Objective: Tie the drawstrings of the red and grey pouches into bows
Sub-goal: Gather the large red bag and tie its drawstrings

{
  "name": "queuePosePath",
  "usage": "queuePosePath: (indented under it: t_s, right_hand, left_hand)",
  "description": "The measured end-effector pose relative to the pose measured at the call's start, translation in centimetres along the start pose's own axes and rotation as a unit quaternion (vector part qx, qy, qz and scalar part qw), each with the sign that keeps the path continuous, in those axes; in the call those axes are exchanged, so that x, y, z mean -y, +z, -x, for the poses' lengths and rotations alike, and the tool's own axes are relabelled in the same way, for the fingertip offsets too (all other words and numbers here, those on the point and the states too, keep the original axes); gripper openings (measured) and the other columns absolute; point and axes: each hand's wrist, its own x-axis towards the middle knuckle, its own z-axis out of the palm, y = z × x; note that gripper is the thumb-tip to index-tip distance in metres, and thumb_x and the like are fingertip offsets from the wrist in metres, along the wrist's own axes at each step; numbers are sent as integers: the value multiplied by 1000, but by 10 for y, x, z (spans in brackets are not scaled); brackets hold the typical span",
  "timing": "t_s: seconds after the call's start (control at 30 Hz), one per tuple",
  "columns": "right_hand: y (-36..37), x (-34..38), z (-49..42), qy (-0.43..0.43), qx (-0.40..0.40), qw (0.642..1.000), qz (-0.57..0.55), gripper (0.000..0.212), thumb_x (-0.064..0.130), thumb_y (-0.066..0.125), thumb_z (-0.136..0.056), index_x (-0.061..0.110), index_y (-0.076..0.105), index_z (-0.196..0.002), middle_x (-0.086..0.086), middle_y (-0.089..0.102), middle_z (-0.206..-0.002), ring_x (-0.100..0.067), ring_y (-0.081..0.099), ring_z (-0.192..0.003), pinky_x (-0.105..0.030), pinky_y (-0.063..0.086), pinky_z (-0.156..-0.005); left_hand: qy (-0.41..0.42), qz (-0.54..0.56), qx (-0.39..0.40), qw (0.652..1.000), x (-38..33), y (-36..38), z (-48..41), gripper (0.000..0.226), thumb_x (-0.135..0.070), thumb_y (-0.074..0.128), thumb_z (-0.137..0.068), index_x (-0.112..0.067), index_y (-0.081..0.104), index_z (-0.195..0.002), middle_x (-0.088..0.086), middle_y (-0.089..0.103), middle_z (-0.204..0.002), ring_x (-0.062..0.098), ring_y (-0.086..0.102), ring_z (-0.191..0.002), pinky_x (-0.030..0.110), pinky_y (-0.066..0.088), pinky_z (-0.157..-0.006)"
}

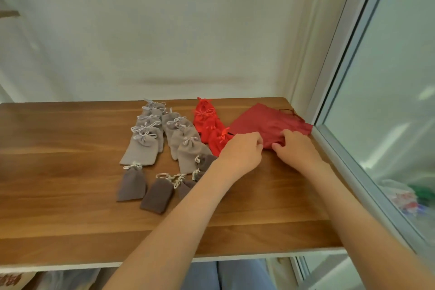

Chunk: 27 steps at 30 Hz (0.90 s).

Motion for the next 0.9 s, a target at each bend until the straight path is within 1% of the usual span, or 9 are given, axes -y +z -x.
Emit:
queuePosePath:
  t_s: [0.13,0.27,0.37,0.43,0.53,0.63,0.8,0.83,0.9]
  right_hand:
    - [-8,10,8,-40,24,989,-139,30,35,50,-94,18,57,-119,3,59,-111,-13,51,-97,-28,39,-80]
    - [-11,15,16,-102,71,976,-177,37,8,45,-91,22,59,-123,2,59,-126,-9,50,-107,-23,36,-87]
    - [-12,14,22,-140,88,957,-238,49,4,49,-86,28,53,-128,4,56,-130,-13,49,-121,-28,37,-96]
    - [-8,12,21,-150,48,975,-156,62,13,59,-82,35,40,-137,4,43,-141,-21,35,-132,-42,29,-106]
    - [-1,9,21,-84,-31,996,-21,80,24,65,-80,32,21,-146,0,23,-151,-26,18,-138,-44,15,-109]
    - [2,1,16,-7,-80,996,-38,62,19,61,-84,22,35,-140,-6,37,-143,-28,29,-134,-45,17,-109]
    - [1,-10,15,35,-53,991,-119,24,26,58,-91,19,54,-114,-3,60,-109,-21,57,-96,-39,46,-86]
    - [0,-10,17,37,-58,986,-154,25,27,58,-92,17,52,-115,-1,60,-102,-17,57,-86,-35,48,-74]
    - [-3,-9,21,32,-78,976,-201,41,27,59,-92,14,44,-128,1,58,-96,-15,58,-78,-32,49,-64]
  left_hand:
    - [-91,89,57,990,-7,11,-6,43,-33,38,-101,-3,41,-132,15,55,-126,27,56,-107,30,43,-75]
    - [-168,255,33,952,-4,19,-8,59,-34,52,-94,1,28,-135,15,54,-123,27,57,-105,41,52,-88]
    - [-180,293,-22,939,-1,18,-7,49,-32,59,-91,-5,41,-127,12,58,-116,25,59,-100,43,53,-87]
    - [-162,291,-59,941,-1,11,-7,27,-28,53,-94,-10,52,-113,10,62,-103,23,60,-91,39,53,-83]
    - [-154,319,-67,933,-6,-3,-5,13,-22,48,-94,-14,51,-105,10,62,-102,25,61,-92,39,52,-80]
    - [-156,372,-76,912,-8,-16,-2,12,-15,48,-93,-13,46,-105,9,61,-98,22,63,-89,36,54,-81]
    - [-166,410,-104,890,5,-27,3,8,-5,51,-87,-12,49,-91,2,53,-70,12,50,-57,35,55,-71]
    - [-175,418,-102,886,8,-29,3,8,-4,52,-86,-11,48,-85,1,47,-64,12,45,-50,33,56,-59]
    - [-193,428,-77,880,13,-34,8,10,-10,59,-87,-8,49,-87,-1,31,-58,9,29,-41,22,35,-36]
